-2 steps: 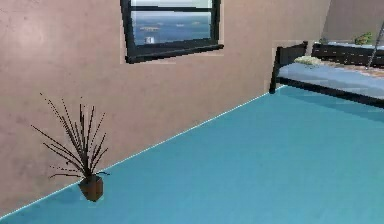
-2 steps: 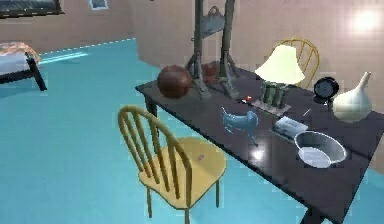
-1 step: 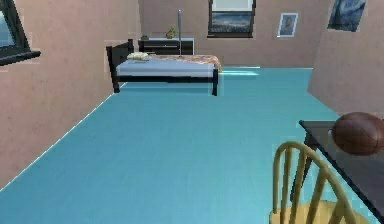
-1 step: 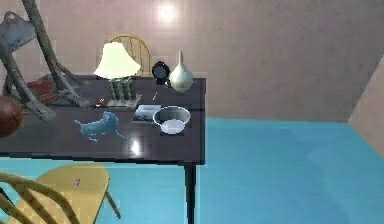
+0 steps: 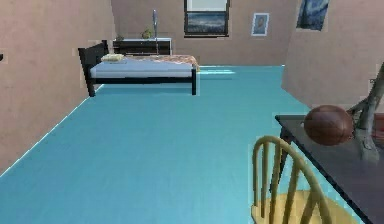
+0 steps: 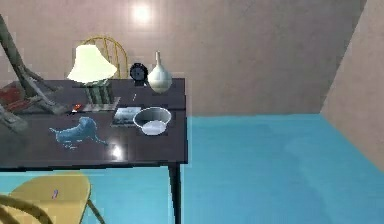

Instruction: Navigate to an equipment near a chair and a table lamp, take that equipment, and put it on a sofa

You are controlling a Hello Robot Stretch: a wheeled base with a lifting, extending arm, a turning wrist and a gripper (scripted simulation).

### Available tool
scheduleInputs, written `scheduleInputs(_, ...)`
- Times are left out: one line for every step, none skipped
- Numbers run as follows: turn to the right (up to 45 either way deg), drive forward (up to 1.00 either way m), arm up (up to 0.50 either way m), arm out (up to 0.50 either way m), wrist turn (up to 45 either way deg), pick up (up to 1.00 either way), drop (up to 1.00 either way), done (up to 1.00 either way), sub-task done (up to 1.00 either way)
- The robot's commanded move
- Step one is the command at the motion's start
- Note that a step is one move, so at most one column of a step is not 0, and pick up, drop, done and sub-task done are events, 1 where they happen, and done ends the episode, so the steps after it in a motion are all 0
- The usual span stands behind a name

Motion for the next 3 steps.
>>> scheduleInputs(0.0, 1.00, 0.00, 0.00, 0.0, 0.00, 0.00, 0.00, 0.00)
scheduleInputs(0.0, 0.10, 0.00, 0.00, 0.0, 0.00, 0.00, 0.00, 0.00)
scheduleInputs(0.0, 0.00, 0.50, 0.00, 0.0, 0.00, 0.00, 0.00, 0.00)
